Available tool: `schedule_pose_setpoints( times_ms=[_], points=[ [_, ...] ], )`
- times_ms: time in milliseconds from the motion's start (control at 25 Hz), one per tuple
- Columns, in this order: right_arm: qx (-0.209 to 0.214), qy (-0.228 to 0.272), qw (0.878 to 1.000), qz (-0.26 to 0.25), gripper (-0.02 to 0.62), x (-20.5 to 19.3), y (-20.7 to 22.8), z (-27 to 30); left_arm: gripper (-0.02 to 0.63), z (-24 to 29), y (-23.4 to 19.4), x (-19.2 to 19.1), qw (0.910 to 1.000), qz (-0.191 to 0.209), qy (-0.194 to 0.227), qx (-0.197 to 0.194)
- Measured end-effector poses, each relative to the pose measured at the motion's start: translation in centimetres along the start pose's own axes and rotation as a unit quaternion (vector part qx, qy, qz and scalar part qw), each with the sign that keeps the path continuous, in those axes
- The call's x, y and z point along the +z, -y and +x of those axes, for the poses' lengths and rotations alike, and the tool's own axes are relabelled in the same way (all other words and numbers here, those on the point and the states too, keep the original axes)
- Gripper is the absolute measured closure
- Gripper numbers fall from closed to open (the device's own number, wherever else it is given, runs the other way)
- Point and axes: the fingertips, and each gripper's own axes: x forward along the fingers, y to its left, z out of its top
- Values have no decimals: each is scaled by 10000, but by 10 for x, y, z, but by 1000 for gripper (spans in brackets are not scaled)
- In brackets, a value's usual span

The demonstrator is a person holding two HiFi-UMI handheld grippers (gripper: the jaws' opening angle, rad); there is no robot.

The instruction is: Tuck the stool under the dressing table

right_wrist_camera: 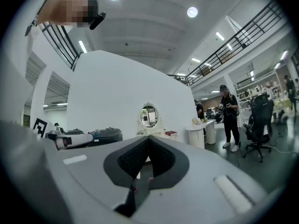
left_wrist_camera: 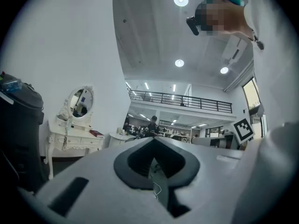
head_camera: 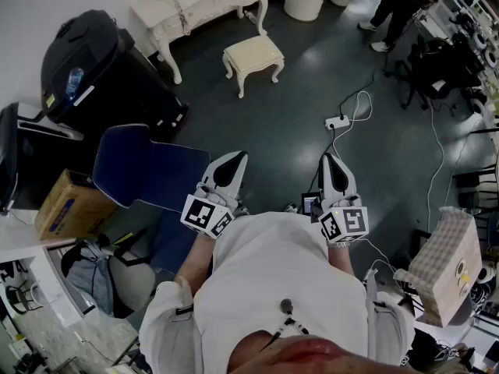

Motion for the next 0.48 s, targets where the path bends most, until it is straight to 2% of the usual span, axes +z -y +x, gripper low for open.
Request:
schedule_pose_setpoints(
  times_ms=[120, 280, 360, 480],
  points=[
    [48, 90, 9999, 40, 591, 4, 14, -13, 601, 7, 19, -9, 9998, -97, -10, 176],
    [161, -4, 9997, 196, 590, 8, 50, -40, 601, 31, 65, -24, 9976, -636, 82, 267],
    [198, -109, 9993, 293, 590, 6, 77, -50, 600, 49, 90, -32, 9978, -625, 82, 208],
    [342, -219, 9984, 393, 589, -1, 108, -64, 601, 67, 117, -42, 9989, -380, -7, 291]
  ],
)
